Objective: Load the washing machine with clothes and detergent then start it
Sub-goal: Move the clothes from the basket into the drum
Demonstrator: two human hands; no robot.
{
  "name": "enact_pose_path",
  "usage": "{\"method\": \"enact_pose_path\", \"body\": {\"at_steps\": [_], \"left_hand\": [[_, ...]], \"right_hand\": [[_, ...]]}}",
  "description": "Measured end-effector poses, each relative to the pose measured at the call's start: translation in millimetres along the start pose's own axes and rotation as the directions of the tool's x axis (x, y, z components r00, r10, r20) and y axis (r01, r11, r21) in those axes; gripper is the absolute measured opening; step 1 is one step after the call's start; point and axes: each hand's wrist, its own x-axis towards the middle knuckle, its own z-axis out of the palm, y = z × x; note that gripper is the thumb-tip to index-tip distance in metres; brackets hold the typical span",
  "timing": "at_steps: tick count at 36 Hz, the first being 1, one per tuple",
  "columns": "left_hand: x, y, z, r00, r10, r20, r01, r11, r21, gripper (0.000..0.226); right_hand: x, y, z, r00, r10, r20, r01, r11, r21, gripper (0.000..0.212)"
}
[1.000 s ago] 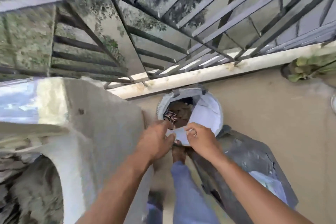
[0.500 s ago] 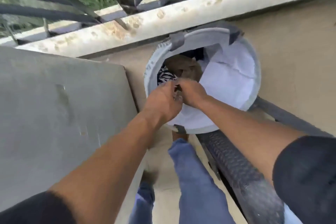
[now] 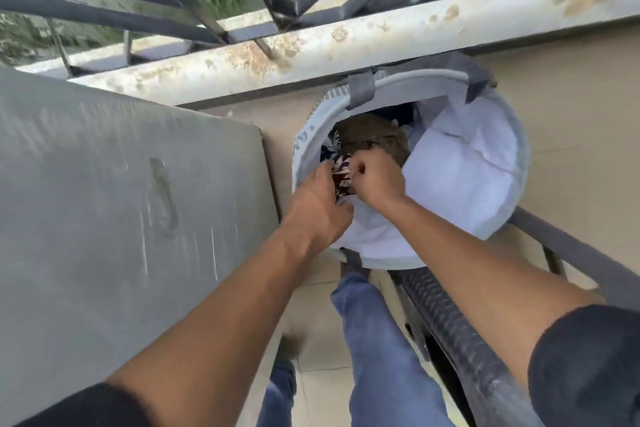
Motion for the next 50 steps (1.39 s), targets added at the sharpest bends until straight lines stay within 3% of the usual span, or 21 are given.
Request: {"method": "enact_pose_path", "body": {"at_steps": [6,12,17,23,26,31,36,39,41,44,46,50], "left_hand": [[-41,14,-22,0.998,-0.055,-0.015,0.054,0.994,-0.097,0.086],[-109,29,-48,0.996,-0.041,-0.082,0.026,0.984,-0.179,0.084],[-180,55,-82,0.960,0.071,-0.270,-0.145,0.953,-0.267,0.047],[-288,97,-151,0.834,0.252,-0.491,-0.443,0.835,-0.325,0.046],[-353,119,-193,0.787,0.319,-0.529,-0.542,0.766,-0.345,0.050],[-468,143,-253,0.676,0.505,-0.536,-0.711,0.639,-0.294,0.029],[-567,131,-285,0.586,0.627,-0.514,-0.810,0.439,-0.389,0.033],[-611,113,-291,0.548,0.628,-0.552,-0.830,0.324,-0.455,0.029],[-633,97,-294,0.539,0.622,-0.568,-0.828,0.265,-0.495,0.030],[-661,73,-300,0.556,0.586,-0.590,-0.808,0.215,-0.548,0.029],[-675,56,-304,0.560,0.553,-0.616,-0.808,0.201,-0.554,0.029],[-689,12,-313,0.572,0.390,-0.722,-0.820,0.228,-0.526,0.044]], "right_hand": [[-107,-21,-81,0.990,-0.104,-0.092,0.122,0.966,0.226,0.014],[-223,-79,-175,0.964,-0.150,-0.221,0.232,0.880,0.414,0.017],[-304,-128,-234,0.887,-0.198,-0.416,0.373,0.840,0.394,0.018],[-378,-168,-289,0.698,-0.198,-0.688,0.468,0.853,0.230,0.024],[-420,-192,-313,0.624,-0.190,-0.758,0.497,0.845,0.197,0.012],[-492,-221,-338,0.564,-0.262,-0.784,0.584,0.797,0.153,0.015],[-548,-241,-320,0.696,-0.286,-0.659,0.523,0.831,0.192,0.088],[-561,-249,-290,0.777,-0.235,-0.585,0.356,0.929,0.100,0.103],[-563,-257,-270,0.800,-0.193,-0.568,0.292,0.952,0.087,0.092],[-561,-272,-250,0.842,-0.146,-0.520,0.341,0.890,0.302,0.041],[-554,-279,-240,0.921,-0.084,-0.382,0.285,0.812,0.509,0.030],[-564,-301,-244,0.972,-0.001,-0.235,0.171,0.690,0.703,0.023]]}}
